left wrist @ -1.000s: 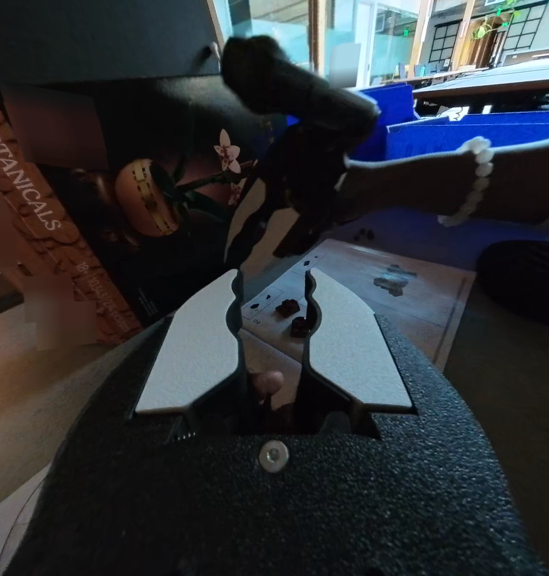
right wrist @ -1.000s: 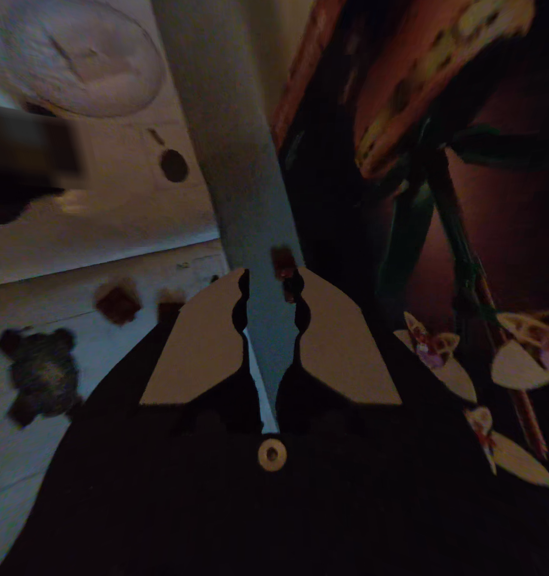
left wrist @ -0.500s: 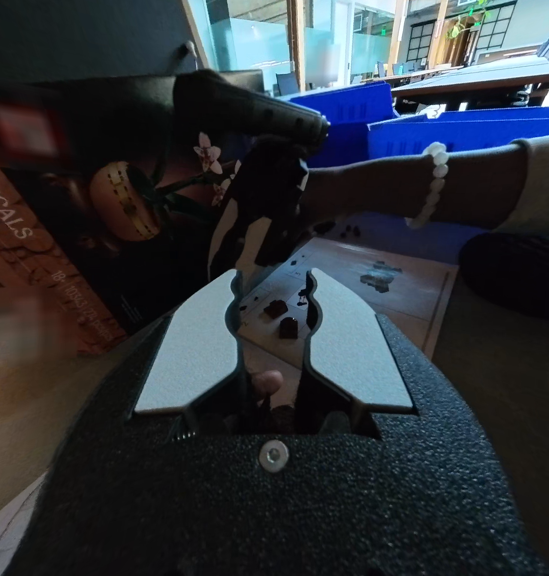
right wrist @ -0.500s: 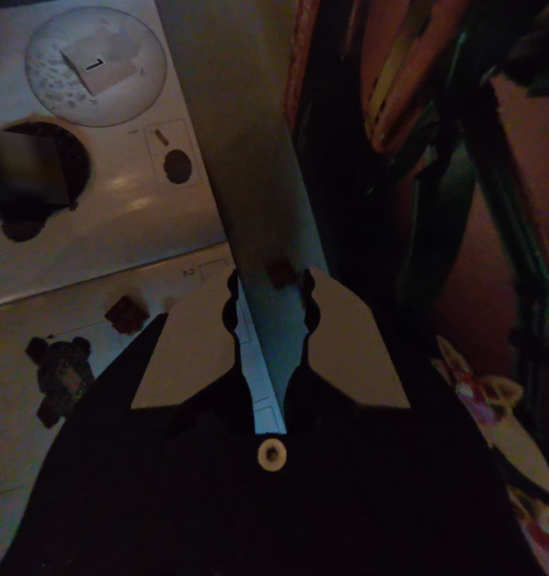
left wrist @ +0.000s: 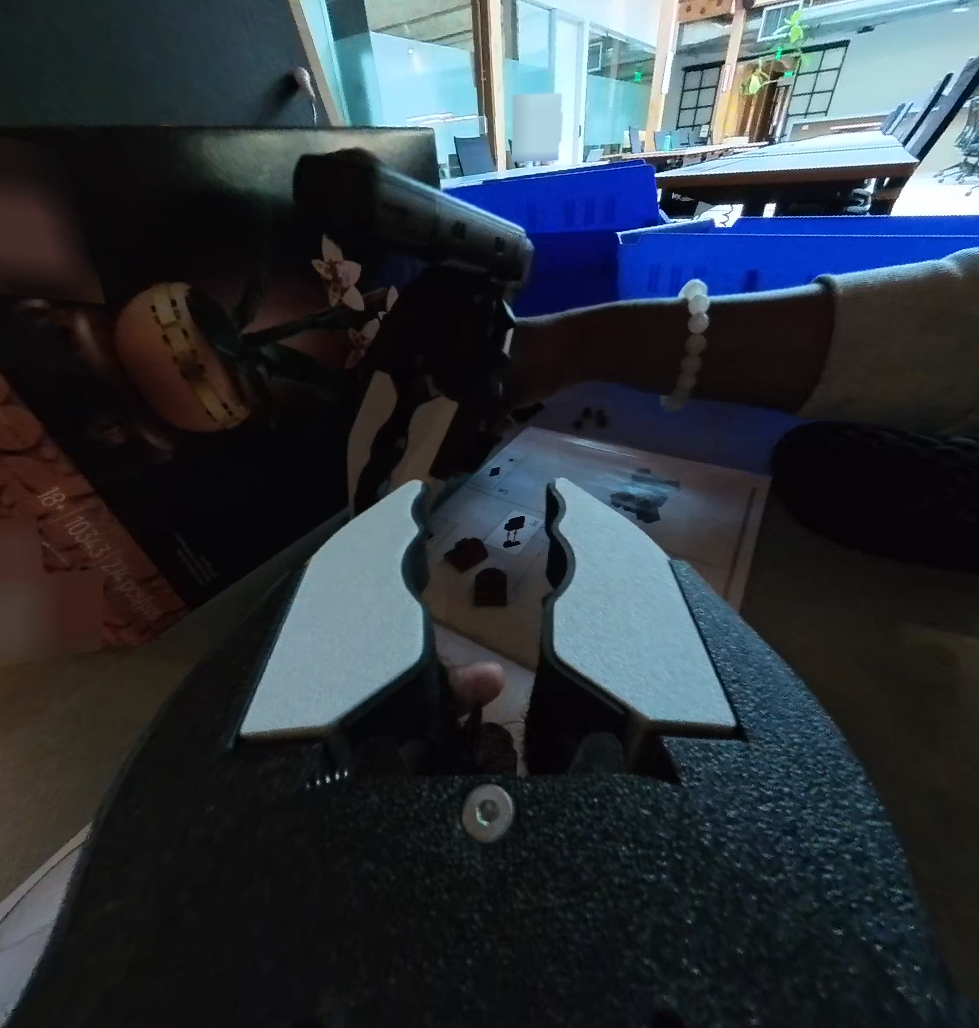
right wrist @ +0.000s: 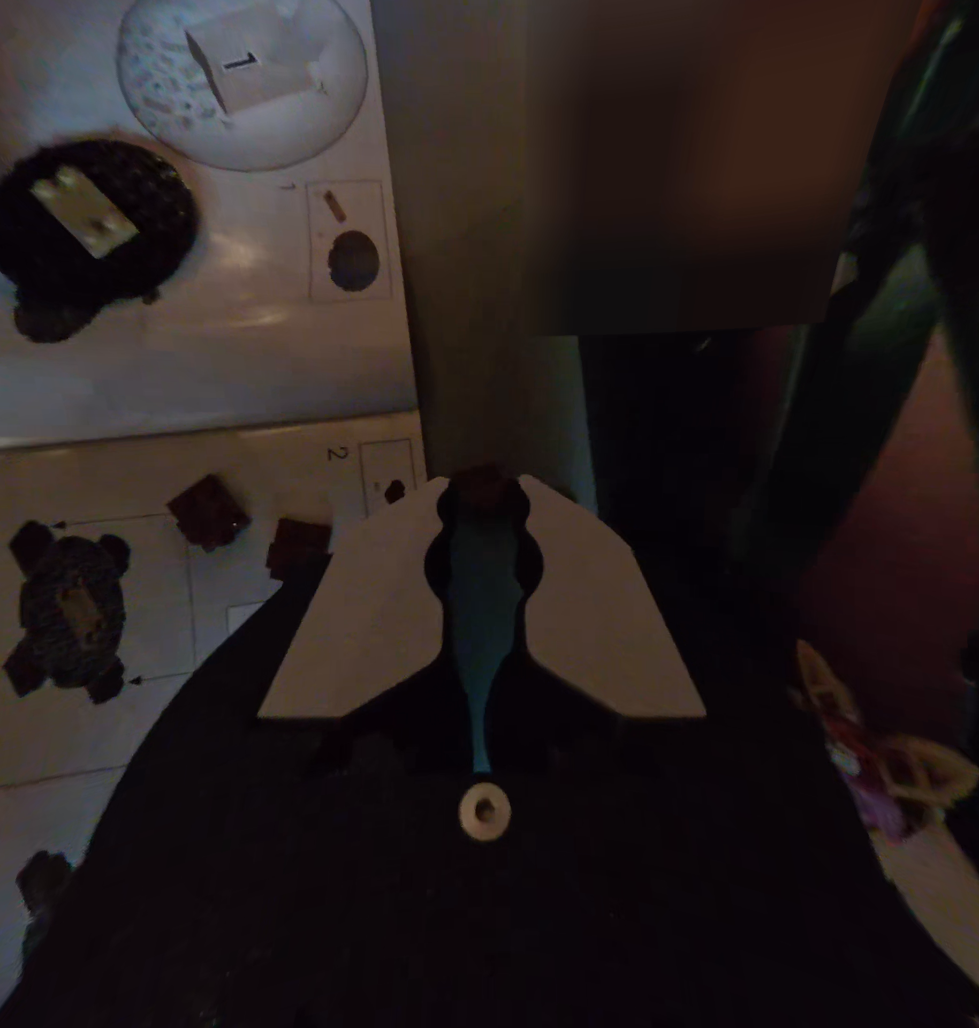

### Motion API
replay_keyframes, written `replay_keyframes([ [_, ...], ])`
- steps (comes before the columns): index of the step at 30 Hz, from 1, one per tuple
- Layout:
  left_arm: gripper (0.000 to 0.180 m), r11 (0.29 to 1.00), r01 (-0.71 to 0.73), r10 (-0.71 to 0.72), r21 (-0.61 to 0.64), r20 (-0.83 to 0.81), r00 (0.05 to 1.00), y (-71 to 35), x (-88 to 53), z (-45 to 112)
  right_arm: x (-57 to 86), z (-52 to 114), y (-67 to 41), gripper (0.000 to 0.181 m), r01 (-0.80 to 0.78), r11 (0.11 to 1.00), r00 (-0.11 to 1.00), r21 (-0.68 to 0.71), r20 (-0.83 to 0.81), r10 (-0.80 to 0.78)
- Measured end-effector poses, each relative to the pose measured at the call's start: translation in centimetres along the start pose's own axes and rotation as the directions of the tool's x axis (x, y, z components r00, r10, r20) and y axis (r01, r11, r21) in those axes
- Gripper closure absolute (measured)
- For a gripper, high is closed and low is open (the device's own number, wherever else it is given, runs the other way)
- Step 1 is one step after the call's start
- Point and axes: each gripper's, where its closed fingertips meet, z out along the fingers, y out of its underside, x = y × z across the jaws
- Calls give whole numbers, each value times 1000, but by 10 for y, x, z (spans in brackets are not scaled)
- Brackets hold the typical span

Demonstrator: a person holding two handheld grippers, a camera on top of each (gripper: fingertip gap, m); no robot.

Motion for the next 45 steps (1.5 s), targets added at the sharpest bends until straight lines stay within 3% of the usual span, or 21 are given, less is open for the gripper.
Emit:
replay_keyframes([
  [2,141,1000,13,-13,4,5,1000,-1,-2,0,3,-7,-6,176,21,999,999,49,-40,-19],
  [4,139,999,43,-43,17,5,999,-3,-4,-2,-5,-22,-15,177,50,993,998,109,-45,-45],
  [10,138,989,145,-146,29,13,989,-2,-13,-3,-6,-37,-10,164,139,988,983,67,-129,-129],
  [14,139,996,89,-89,3,5,996,0,-7,-1,2,-20,-13,160,71,997,980,38,-187,-63],
  [17,139,998,68,-68,-8,-1,998,1,-4,0,9,-3,-3,150,-83,996,974,-42,-213,72],
  [24,139,996,88,-88,0,1,996,0,-7,-1,13,11,-2,163,-214,976,957,-38,-208,202],
  [26,140,997,82,-82,-3,3,997,1,-6,0,12,9,-2,152,-226,973,956,-47,-201,212],
  [29,140,998,67,-67,-13,-4,998,2,-4,0,11,3,-9,151,-173,985,959,-6,-231,167],
  [31,139,998,55,-55,-22,-8,998,3,-2,0,11,5,1,148,-149,986,963,-77,-236,127],
  [33,140,999,43,-44,-27,-10,999,4,-1,1,4,8,-3,162,-146,988,976,-49,-172,136],
  [37,140,999,49,-49,-22,5,999,3,-4,1,3,6,-3,164,-123,992,980,-36,-160,116],
  [41,140,990,136,-137,18,67,988,-4,-13,0,-1,-16,-24,164,-52,992,981,111,-182,72],
  [45,142,948,301,-308,107,55,950,-11,-28,-10,-32,-58,-59,164,148,954,966,262,-246,-82],
])
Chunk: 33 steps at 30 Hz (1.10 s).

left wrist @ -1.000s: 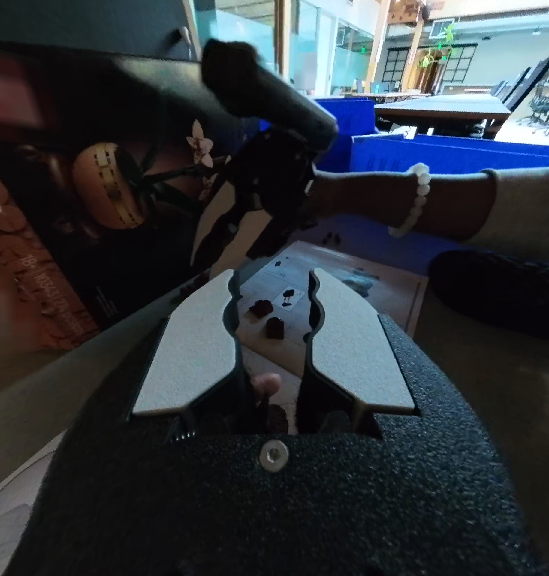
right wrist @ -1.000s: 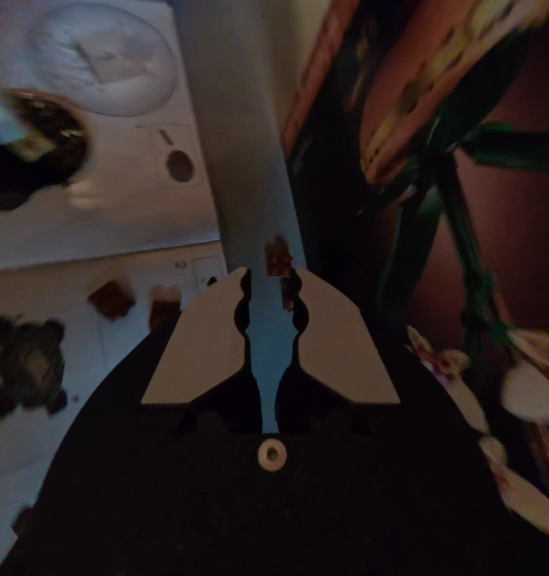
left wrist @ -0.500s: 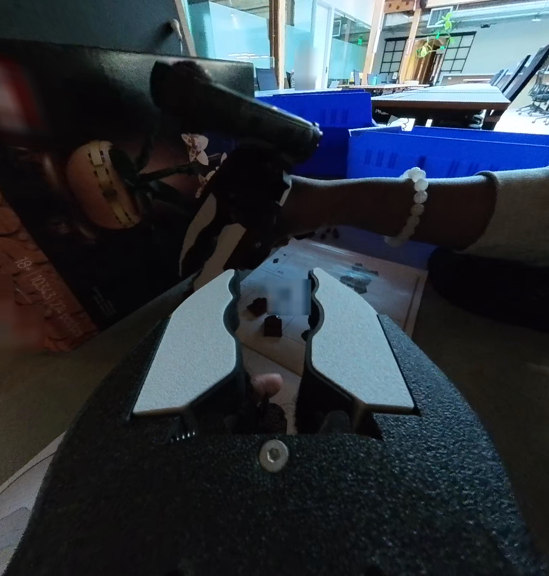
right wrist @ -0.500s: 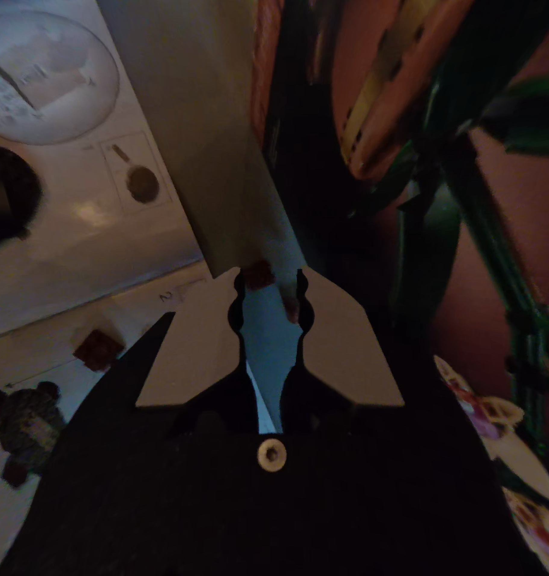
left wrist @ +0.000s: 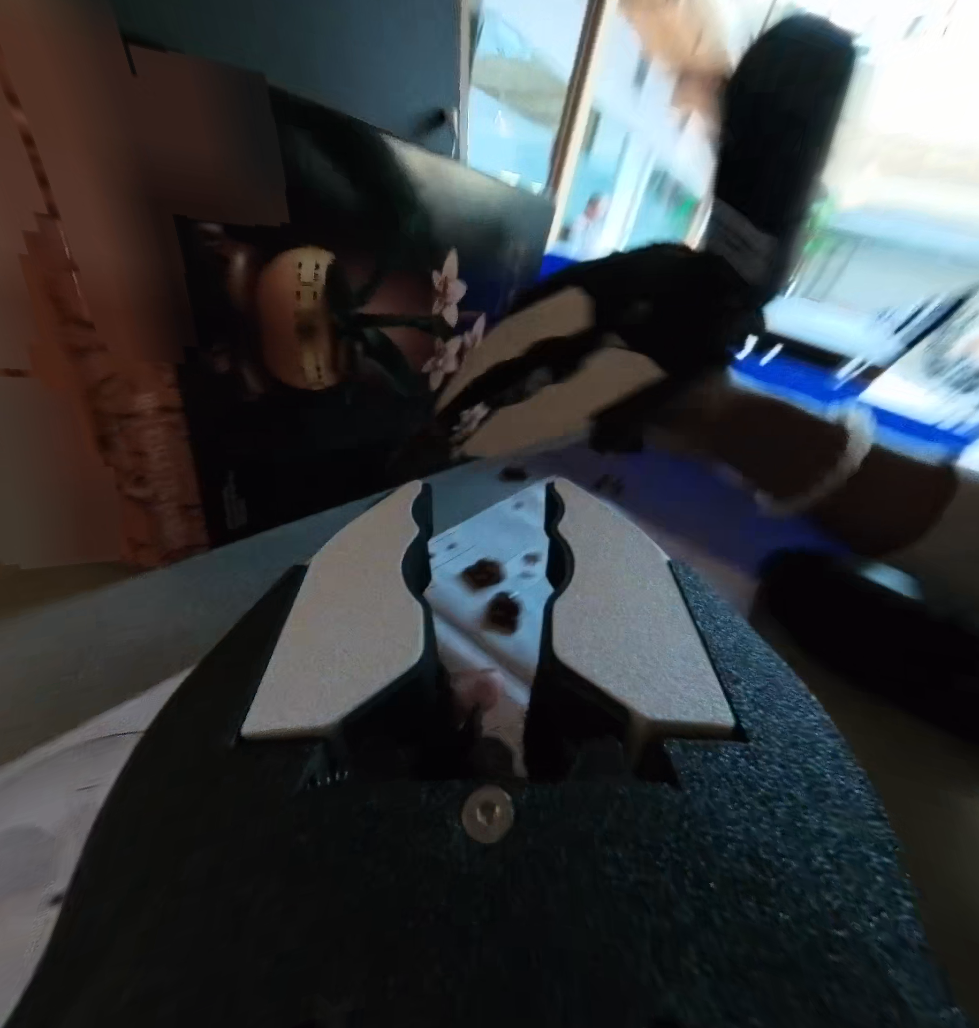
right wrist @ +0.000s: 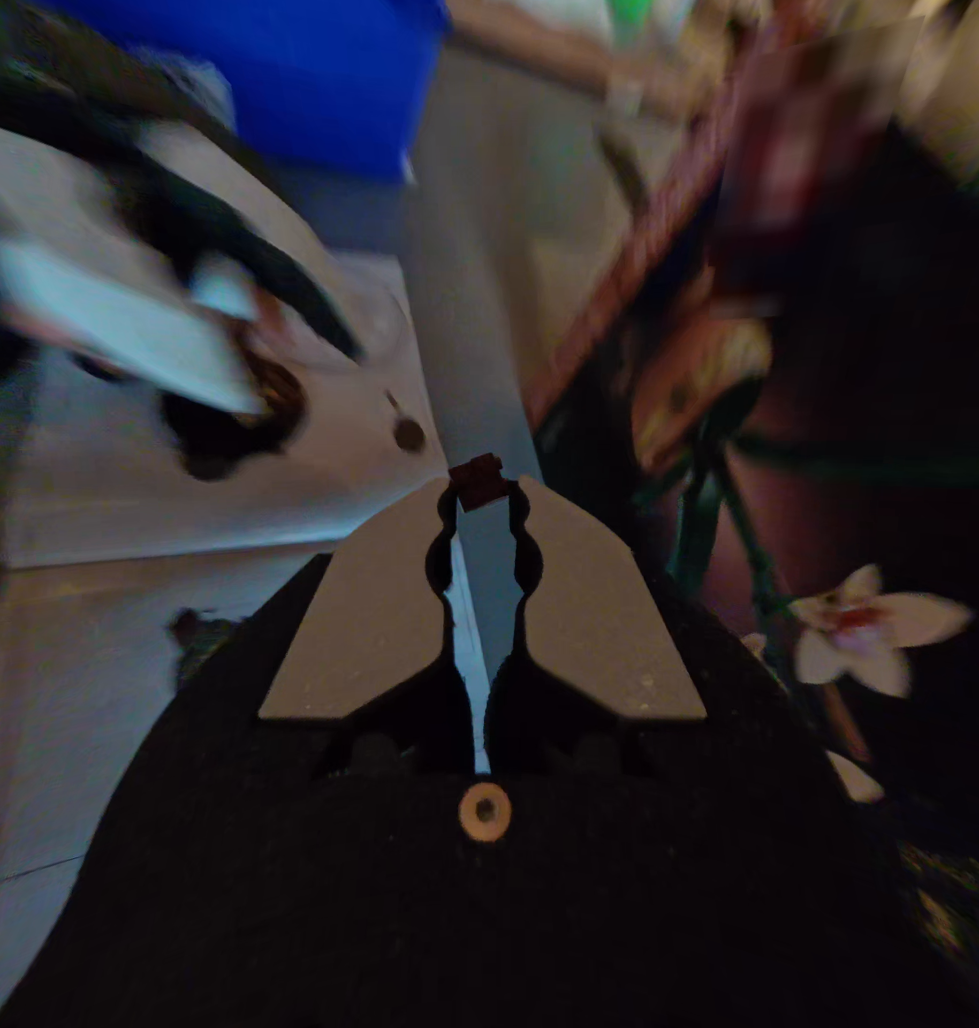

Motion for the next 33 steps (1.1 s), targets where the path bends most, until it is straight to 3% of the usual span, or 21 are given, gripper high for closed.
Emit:
replay_keyframes([
  [4,148,958,288,-282,15,-161,946,-6,10,-1,-34,-29,-38,164,172,977,984,126,-66,-164],
  [7,147,916,401,-393,-22,-260,882,-6,21,1,-51,-34,-48,164,249,962,962,114,-143,-232],
  [10,155,912,409,-398,-22,-283,873,-7,24,-1,-52,-34,-47,164,309,949,930,54,-225,-290],
  [16,149,863,501,-485,-65,-387,784,-11,32,-5,-58,-35,-48,164,318,945,928,72,-225,-296],
  [18,163,863,500,-479,-70,-430,765,-14,38,-7,-61,-33,-48,164,327,943,925,68,-229,-304],
  [20,175,887,459,-438,-55,-418,796,-13,38,-8,-63,-32,-48,164,353,934,913,58,-240,-330],
  [23,176,928,369,-362,-59,-390,847,-8,39,-8,-66,-34,-47,164,378,925,907,44,-221,-360],
  [25,176,935,339,-352,-109,-419,837,-4,45,-10,-71,-40,-43,157,286,954,955,93,-111,-275],
  [28,176,933,279,-359,-229,-499,789,8,62,-14,-81,-57,-40,148,-100,979,975,175,213,62],
  [30,176,934,212,-340,-287,-536,773,18,75,-15,-87,-64,-33,150,-353,930,868,100,405,286],
  [33,176,935,149,-314,-321,-560,767,25,84,-16,-104,-63,-15,156,-517,852,707,-81,521,479],
])
